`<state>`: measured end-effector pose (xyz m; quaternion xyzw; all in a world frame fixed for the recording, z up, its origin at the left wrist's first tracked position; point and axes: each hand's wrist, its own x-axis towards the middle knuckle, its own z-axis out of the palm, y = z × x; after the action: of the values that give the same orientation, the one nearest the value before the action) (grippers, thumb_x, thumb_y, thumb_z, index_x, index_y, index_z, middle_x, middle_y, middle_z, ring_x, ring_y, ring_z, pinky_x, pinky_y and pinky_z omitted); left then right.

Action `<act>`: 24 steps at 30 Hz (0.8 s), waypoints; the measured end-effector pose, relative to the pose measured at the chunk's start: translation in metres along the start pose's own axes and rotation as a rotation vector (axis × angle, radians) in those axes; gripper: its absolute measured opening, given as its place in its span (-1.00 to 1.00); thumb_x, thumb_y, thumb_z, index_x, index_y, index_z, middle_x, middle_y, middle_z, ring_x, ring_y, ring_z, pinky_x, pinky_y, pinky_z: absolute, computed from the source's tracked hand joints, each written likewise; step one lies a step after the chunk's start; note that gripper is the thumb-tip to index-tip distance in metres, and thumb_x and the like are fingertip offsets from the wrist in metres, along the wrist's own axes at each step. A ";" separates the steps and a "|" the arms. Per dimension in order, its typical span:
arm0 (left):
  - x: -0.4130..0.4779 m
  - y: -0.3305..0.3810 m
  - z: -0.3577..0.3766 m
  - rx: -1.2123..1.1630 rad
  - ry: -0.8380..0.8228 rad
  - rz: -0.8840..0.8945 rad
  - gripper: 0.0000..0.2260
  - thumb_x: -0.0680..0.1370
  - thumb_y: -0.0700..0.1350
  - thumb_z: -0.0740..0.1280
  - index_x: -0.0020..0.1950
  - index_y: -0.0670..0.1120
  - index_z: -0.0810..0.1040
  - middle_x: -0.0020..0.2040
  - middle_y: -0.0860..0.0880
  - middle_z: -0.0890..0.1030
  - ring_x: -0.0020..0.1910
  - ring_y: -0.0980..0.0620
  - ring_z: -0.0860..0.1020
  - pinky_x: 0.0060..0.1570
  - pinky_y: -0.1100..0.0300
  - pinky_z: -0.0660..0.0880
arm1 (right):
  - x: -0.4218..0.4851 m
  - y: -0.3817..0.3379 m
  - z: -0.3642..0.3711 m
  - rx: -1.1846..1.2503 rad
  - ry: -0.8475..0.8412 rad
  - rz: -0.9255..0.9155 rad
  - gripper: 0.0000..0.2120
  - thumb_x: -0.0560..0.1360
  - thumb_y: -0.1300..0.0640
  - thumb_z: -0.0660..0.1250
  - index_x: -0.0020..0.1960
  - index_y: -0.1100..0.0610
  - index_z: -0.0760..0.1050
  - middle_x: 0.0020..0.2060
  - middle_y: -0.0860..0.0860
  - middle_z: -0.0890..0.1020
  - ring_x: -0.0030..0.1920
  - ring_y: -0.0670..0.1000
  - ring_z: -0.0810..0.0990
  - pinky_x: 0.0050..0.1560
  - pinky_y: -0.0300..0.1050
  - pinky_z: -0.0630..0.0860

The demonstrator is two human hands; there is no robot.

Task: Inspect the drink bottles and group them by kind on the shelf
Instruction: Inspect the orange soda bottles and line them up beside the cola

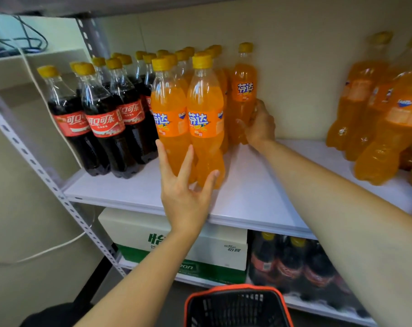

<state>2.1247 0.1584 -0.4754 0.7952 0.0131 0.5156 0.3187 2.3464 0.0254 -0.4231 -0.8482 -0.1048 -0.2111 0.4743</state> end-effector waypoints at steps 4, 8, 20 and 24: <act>0.001 -0.003 0.001 -0.025 0.005 -0.039 -0.45 0.43 0.03 0.60 0.37 -0.10 0.58 0.64 -0.21 0.14 0.55 0.16 0.17 0.22 0.51 0.39 | -0.010 0.001 -0.007 0.046 -0.107 0.089 -0.47 0.46 0.05 0.55 0.35 0.14 0.47 0.21 0.13 0.67 0.22 0.19 0.63 0.23 0.12 0.56; 0.002 -0.003 -0.001 -0.054 -0.027 -0.096 -0.52 0.43 0.08 0.57 0.29 -0.06 0.60 0.66 -0.11 0.09 0.60 -0.10 0.22 0.21 -0.05 0.58 | -0.041 -0.003 -0.032 0.152 -0.186 0.119 -0.22 0.44 0.09 0.59 0.54 0.18 0.29 0.36 0.16 0.54 0.28 0.14 0.56 0.32 0.03 0.51; -0.010 0.018 -0.031 0.009 -0.269 -0.125 -0.50 0.42 -0.14 0.54 0.35 -0.09 0.56 0.64 -0.20 0.11 0.56 -0.24 0.23 0.37 -0.16 0.41 | -0.176 0.014 -0.167 -0.064 0.481 0.165 -0.40 0.39 0.24 0.55 0.36 0.27 0.41 0.26 0.24 0.44 0.29 0.23 0.43 0.28 -0.01 0.33; -0.027 0.033 -0.038 0.038 -0.289 -0.081 -0.65 0.41 -0.10 0.56 0.17 -0.04 0.64 0.36 -0.14 0.47 0.30 -0.23 0.41 0.18 -0.09 0.43 | -0.163 0.020 -0.187 -0.090 0.520 0.303 -0.21 0.38 0.12 0.60 0.49 0.24 0.31 0.37 0.23 0.46 0.41 0.21 0.42 0.40 0.03 0.29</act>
<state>2.0702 0.1415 -0.4694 0.8657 0.0089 0.3823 0.3229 2.1608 -0.1400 -0.4273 -0.7919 0.1573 -0.3525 0.4732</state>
